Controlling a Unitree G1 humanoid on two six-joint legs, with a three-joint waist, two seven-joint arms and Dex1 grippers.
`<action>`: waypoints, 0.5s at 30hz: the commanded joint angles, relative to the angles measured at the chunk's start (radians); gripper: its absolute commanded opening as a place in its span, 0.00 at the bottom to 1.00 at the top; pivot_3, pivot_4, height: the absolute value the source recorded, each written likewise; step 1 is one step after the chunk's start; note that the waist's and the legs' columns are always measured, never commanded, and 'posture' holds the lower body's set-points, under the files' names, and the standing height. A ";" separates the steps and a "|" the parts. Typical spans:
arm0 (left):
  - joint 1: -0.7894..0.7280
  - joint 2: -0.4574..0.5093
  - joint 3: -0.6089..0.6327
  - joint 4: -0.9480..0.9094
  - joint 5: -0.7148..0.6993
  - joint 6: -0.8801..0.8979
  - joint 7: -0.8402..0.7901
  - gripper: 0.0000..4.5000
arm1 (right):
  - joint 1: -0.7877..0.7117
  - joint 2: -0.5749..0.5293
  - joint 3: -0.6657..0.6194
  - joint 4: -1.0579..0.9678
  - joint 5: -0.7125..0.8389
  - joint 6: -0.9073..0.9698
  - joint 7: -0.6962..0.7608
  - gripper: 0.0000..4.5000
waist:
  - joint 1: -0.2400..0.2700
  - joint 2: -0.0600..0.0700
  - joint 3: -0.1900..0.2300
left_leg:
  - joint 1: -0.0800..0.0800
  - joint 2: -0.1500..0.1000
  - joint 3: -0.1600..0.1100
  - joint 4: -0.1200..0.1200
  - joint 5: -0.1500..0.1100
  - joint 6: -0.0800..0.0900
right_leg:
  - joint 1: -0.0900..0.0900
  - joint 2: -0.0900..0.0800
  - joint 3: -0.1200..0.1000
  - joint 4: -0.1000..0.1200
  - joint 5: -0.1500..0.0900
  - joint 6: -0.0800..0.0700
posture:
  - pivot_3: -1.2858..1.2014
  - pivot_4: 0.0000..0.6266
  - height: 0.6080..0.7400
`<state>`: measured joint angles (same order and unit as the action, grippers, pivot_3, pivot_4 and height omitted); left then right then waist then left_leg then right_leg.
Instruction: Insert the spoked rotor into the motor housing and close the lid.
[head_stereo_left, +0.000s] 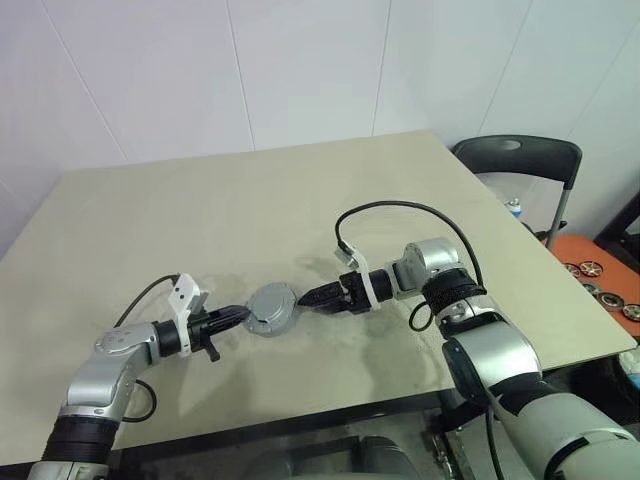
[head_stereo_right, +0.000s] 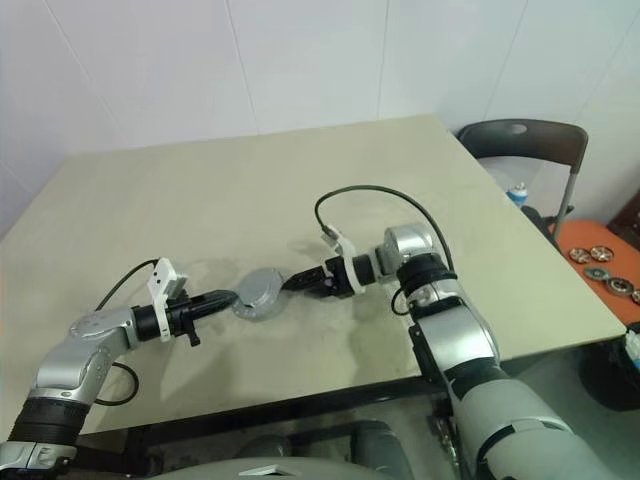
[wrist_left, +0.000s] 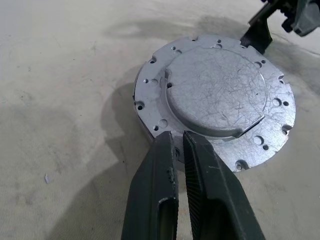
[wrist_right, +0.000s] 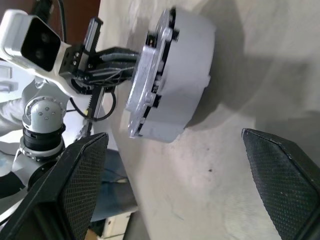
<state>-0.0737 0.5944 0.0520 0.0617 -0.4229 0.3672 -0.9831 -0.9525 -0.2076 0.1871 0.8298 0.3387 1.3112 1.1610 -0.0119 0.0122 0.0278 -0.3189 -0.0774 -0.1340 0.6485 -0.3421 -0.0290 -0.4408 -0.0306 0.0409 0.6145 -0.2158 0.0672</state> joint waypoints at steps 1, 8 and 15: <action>0.022 0.010 -0.023 0.011 0.024 0.018 -0.004 0.09 | 0.026 0.013 0.028 -0.083 0.017 0.018 -0.024 0.99 | -0.001 0.000 0.000 | 0.000 0.000 0.000 0.000 0.000 0.000 | 0.000 0.000 0.000 0.000 0.000 0.000 | 0.52 0.00 1.00; 0.030 0.019 -0.015 0.015 0.023 0.015 -0.006 0.09 | 0.030 0.083 -0.066 -0.130 0.063 0.070 -0.137 0.99 | -0.005 -0.001 -0.003 | 0.001 0.000 0.000 0.000 0.000 0.000 | 0.000 0.001 0.000 0.002 0.000 0.000 | 0.52 0.00 1.00; 0.026 0.018 -0.018 0.032 0.028 0.007 -0.008 0.09 | 0.012 0.177 -0.188 -0.129 0.091 0.057 -0.291 0.99 | -0.002 -0.002 -0.003 | 0.001 0.000 0.000 0.000 0.000 0.000 | 0.000 0.000 0.000 0.002 0.000 0.000 | 0.52 0.00 1.00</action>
<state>-0.0579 0.6070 0.0608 0.0708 -0.4232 0.3622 -0.9870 -0.9114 -0.0454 0.0391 0.7389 0.3987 1.3796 0.8959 -0.0135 0.0102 0.0246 -0.3181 -0.0774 -0.1340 0.6490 -0.3419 -0.0293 -0.4407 -0.0302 0.0410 0.6164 -0.2157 0.0671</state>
